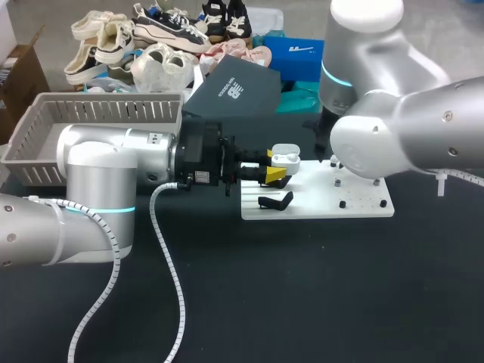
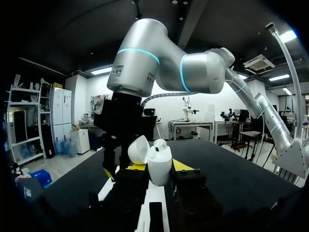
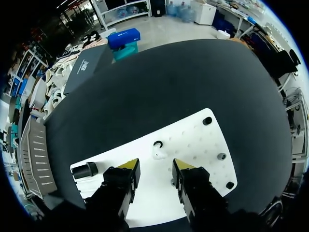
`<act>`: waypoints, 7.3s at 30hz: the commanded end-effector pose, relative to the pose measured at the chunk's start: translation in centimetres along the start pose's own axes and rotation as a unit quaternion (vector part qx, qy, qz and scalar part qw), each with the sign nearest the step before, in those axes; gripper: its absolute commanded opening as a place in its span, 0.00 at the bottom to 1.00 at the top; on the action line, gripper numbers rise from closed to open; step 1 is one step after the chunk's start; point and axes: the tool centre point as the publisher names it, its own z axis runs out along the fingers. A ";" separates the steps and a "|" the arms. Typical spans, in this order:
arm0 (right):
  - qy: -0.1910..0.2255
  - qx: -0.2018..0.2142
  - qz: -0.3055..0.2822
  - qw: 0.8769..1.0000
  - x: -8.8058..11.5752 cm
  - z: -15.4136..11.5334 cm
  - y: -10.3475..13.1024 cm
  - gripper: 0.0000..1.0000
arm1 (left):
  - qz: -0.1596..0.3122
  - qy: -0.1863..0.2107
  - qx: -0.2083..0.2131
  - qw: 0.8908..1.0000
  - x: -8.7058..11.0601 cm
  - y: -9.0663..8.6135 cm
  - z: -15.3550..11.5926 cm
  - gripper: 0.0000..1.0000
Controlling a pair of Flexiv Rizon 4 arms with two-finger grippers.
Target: Pick up each earbud case from the left stands, insert the matching earbuds, close the lid, and place the case in the box.
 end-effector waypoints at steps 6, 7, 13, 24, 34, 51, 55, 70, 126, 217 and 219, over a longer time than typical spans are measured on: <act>0.003 0.002 0.013 1.000 -0.6 0.5 0.2 0.38 | 0.000 0.000 0.000 1.000 0.0 0.0 0.0 0.00; 0.003 0.002 0.015 1.000 -0.6 0.4 0.1 0.38 | 0.000 0.000 0.000 1.000 0.0 0.0 0.0 0.00; 0.003 0.000 0.027 1.000 -1.0 0.4 -0.3 0.29 | 0.000 0.000 0.000 1.000 0.0 0.0 0.0 0.00; 0.011 -0.002 0.031 0.999 -0.8 0.5 -0.3 0.31 | 0.000 0.000 0.000 1.000 0.0 0.0 0.0 0.00; 0.016 -0.002 0.029 0.999 -0.6 0.7 -0.2 0.27 | 0.000 0.000 0.000 1.000 0.0 0.0 0.0 0.00; 0.020 0.000 0.030 0.999 -0.7 0.3 -0.1 0.00 | 0.000 0.000 0.000 1.000 0.0 0.0 0.0 0.00; 0.024 -0.008 0.036 0.999 -0.6 -1.3 -0.6 0.00 | 0.000 0.000 0.000 1.000 0.0 0.0 0.0 0.00; -0.016 -0.028 0.047 0.998 0.2 -13.1 -4.7 0.00 | 0.000 0.000 0.000 1.000 0.0 0.0 0.0 0.00; 0.022 -0.071 -0.322 0.944 12.6 -24.9 3.1 0.00 | 0.000 0.000 0.000 1.000 0.0 0.0 0.0 0.00; 0.046 -0.032 -0.284 0.957 12.7 -16.1 6.9 0.00 | 0.000 0.000 0.000 1.000 0.0 0.0 0.0 0.00; 0.047 -0.032 -0.283 0.957 12.7 -16.0 7.0 0.00 | 0.000 0.000 0.000 1.000 0.0 0.0 0.0 0.00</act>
